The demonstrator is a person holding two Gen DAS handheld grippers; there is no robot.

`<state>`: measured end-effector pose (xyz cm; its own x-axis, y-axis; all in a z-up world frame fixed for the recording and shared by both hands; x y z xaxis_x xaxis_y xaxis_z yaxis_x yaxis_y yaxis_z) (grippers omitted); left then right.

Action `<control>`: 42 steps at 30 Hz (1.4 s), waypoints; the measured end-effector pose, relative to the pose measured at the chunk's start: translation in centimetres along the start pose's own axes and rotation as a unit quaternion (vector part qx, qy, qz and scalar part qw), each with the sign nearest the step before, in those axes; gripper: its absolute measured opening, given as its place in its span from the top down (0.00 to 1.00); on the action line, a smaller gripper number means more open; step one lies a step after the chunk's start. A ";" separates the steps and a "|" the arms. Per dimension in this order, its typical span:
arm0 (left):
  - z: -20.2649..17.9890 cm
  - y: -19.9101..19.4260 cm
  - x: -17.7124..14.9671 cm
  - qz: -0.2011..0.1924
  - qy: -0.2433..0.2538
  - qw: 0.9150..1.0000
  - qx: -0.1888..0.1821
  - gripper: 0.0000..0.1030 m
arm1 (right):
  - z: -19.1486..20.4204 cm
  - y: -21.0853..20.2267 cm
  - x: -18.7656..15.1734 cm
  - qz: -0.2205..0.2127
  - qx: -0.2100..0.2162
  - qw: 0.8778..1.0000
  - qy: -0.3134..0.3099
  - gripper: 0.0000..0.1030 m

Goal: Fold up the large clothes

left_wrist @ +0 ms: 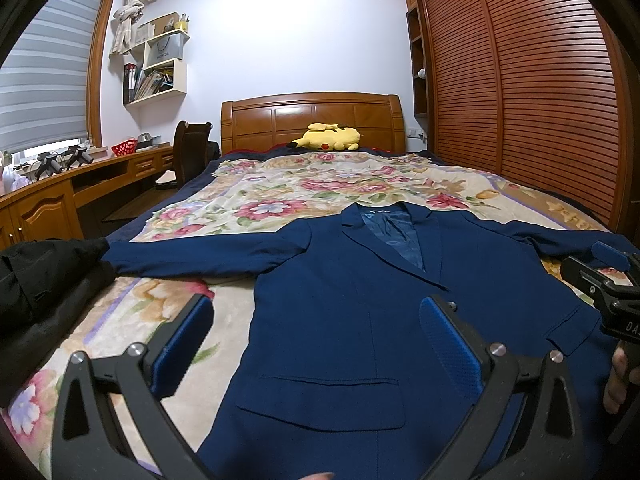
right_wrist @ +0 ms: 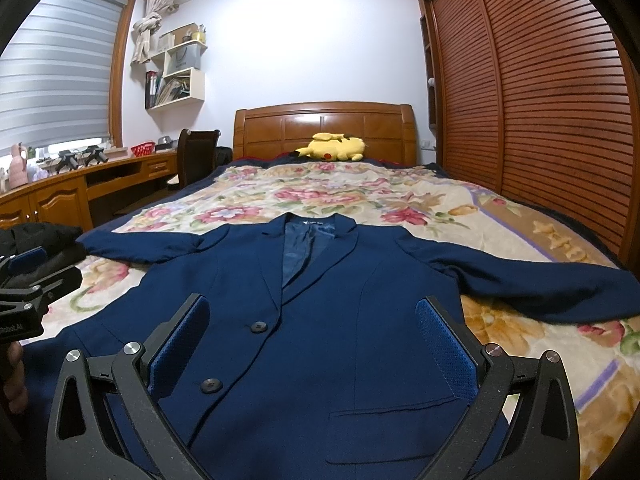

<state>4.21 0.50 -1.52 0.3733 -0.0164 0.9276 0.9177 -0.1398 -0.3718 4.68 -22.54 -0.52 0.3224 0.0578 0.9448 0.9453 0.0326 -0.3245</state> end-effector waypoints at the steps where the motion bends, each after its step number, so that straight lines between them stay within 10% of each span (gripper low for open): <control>1: 0.0 0.0 0.0 0.000 0.000 1.000 0.000 0.00 | 0.0 0.0 0.0 0.000 0.000 1.000 0.000 0.00; 42: 5.0 -2.0 2.2 0.013 -0.022 0.999 0.020 0.00 | 5.0 -1.1 1.5 0.008 0.042 0.999 -0.019 0.00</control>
Point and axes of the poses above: each gripper's, at about its wrist camera, not at the fingertips, and y roughly the way its jaws point, z to its left, x to its top, the point moved 5 cm from there along y, roughly the way its jaws point, and after that the axes turned 8 degrees about -x, right-handed, at the moved point
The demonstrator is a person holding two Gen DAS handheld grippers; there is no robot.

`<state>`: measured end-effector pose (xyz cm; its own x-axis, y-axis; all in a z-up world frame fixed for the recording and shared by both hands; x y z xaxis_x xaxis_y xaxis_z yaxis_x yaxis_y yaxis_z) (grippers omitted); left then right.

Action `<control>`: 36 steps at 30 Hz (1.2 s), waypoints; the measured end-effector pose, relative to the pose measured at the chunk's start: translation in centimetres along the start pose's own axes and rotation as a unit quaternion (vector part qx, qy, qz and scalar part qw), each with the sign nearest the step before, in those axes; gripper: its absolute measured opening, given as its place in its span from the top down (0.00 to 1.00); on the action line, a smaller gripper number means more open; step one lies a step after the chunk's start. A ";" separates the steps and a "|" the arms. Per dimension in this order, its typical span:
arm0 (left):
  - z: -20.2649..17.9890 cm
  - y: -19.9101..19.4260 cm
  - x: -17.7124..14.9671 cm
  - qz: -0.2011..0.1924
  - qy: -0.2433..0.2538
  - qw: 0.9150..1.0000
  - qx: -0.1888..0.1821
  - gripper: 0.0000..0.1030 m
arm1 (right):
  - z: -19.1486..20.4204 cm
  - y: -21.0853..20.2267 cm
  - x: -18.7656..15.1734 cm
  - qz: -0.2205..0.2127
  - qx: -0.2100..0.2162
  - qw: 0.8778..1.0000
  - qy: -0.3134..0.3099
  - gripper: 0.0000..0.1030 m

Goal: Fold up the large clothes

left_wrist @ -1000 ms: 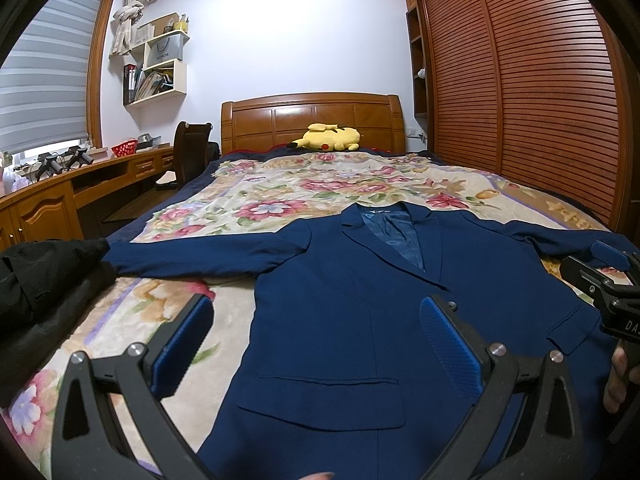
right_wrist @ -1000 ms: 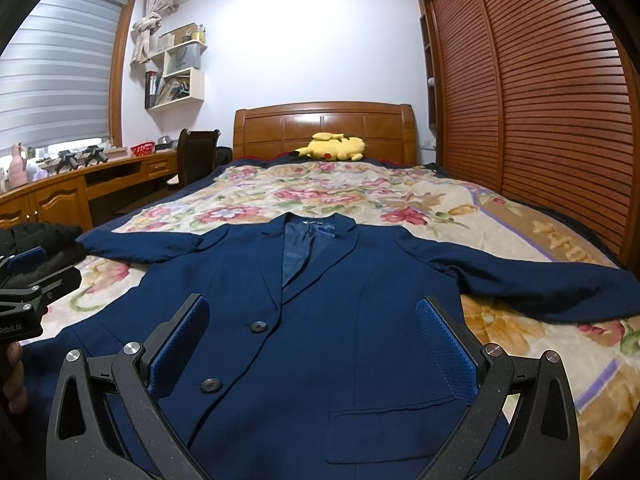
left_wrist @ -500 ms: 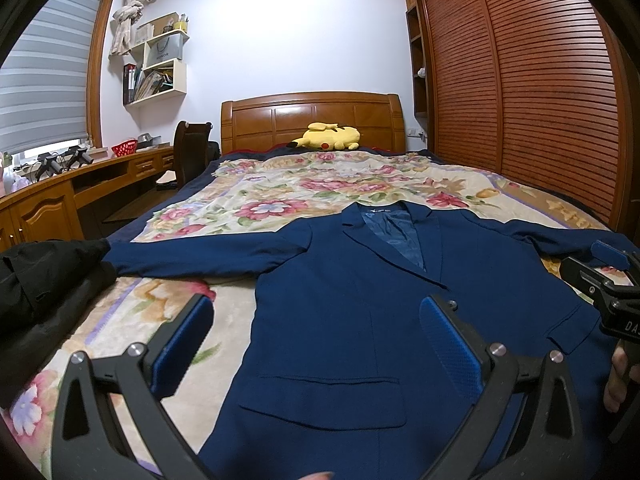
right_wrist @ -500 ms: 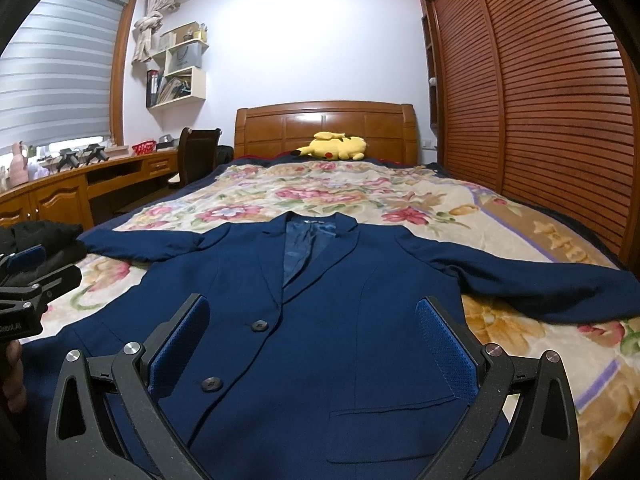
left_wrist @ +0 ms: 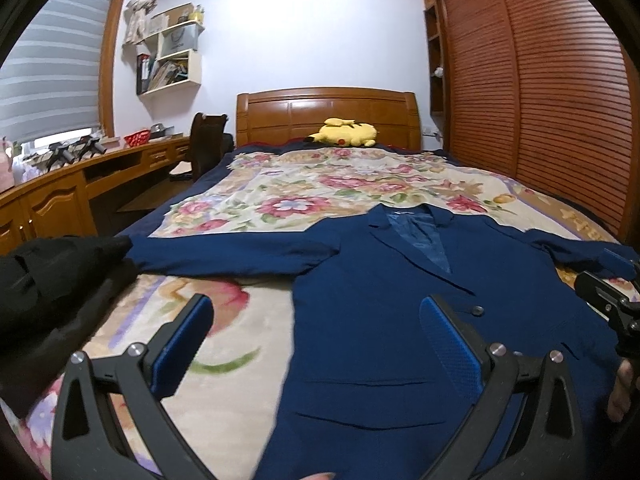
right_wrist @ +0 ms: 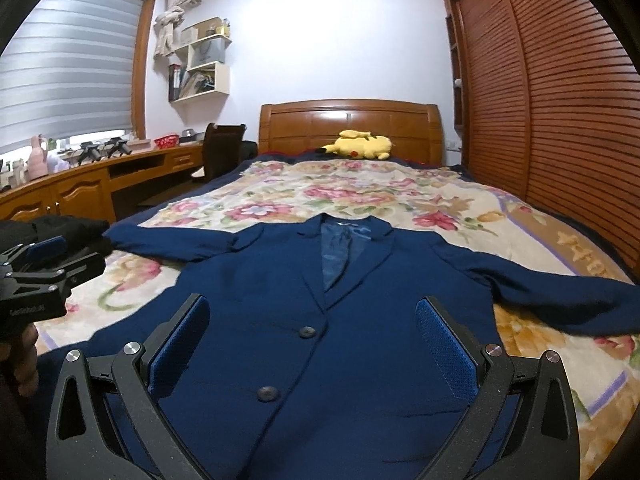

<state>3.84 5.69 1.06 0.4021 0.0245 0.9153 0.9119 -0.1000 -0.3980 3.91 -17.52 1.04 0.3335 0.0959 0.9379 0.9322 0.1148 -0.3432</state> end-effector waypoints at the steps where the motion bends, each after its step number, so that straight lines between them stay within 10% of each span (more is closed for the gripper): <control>1: 0.5 -0.1 0.1 0.002 -0.003 1.000 0.002 0.00 | 0.3 -0.1 0.3 -0.001 0.002 1.000 -0.001 0.00; 36: 16.1 7.1 0.8 0.097 -0.011 0.994 0.056 0.00 | 12.2 7.8 5.5 0.020 0.066 0.996 -0.049 0.00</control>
Point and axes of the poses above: each gripper's, at about its wrist camera, not at the fingertips, and y roughly the way its jaws point, z to its left, x to its top, the point moved 5 cm from there along y, roughly the way its jaws point, and after that the axes turned 8 degrees about -x, right-handed, at the moved point
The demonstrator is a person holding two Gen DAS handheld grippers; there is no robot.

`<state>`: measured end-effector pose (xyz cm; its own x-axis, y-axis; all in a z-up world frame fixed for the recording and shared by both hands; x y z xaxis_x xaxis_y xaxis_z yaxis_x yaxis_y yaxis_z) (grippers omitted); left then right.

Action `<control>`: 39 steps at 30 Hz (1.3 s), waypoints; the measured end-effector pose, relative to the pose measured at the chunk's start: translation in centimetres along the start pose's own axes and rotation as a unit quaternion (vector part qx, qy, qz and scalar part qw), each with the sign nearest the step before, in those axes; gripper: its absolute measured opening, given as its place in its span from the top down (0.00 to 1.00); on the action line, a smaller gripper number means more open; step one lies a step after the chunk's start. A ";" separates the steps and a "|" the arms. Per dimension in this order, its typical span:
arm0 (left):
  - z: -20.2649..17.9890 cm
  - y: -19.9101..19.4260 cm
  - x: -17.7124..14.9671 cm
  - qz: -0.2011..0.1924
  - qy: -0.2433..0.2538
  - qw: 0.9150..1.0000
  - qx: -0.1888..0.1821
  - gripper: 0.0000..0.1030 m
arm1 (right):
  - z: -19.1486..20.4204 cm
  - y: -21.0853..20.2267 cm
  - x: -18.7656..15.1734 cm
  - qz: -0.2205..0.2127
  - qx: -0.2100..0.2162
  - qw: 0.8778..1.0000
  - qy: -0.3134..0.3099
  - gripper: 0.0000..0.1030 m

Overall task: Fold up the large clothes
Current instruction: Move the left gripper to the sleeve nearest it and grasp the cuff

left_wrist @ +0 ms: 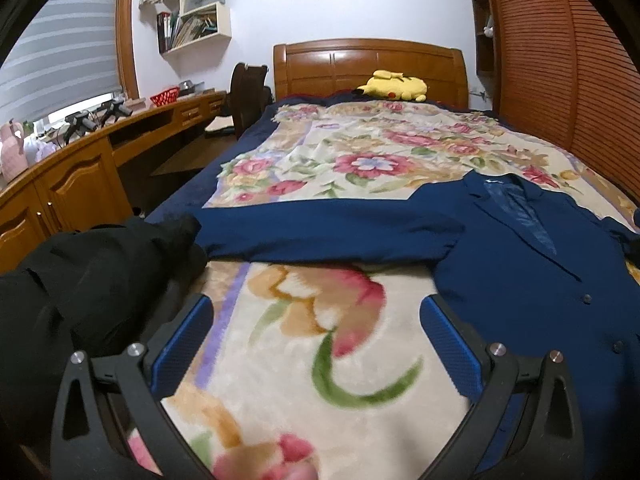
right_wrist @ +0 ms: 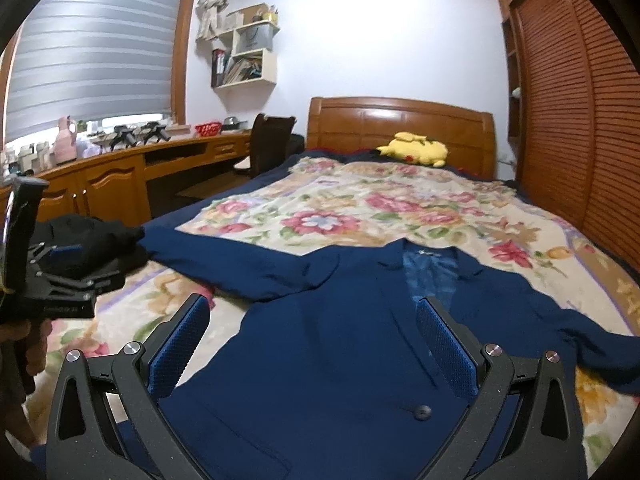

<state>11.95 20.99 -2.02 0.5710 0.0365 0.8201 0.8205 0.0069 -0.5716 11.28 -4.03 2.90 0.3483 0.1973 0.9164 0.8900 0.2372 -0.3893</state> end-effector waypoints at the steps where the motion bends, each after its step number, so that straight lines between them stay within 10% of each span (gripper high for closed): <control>1: 0.4 0.6 0.1 0.004 -0.001 1.000 -0.001 0.00 | 0.2 0.6 -0.2 0.006 0.004 1.000 -0.002 0.00; 39: 8.8 22.3 1.1 0.154 -0.155 0.976 0.007 0.09 | 1.0 4.8 -2.9 0.070 0.053 0.996 -0.015 0.00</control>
<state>30.61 29.98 -14.11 0.7535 0.3388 0.5634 0.6096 -0.0392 -0.7917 14.21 -2.48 -1.66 0.4570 0.2632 0.8496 0.7969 0.3032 -0.5226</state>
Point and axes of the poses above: each gripper's, at about its wrist camera, not at the fingertips, and y roughly the way its jaws point, z to its left, x to its top, the point moved 5 cm from there along y, roughly the way its jaws point, and after that the axes turned 8 degrees about -x, right-handed, at the moved point
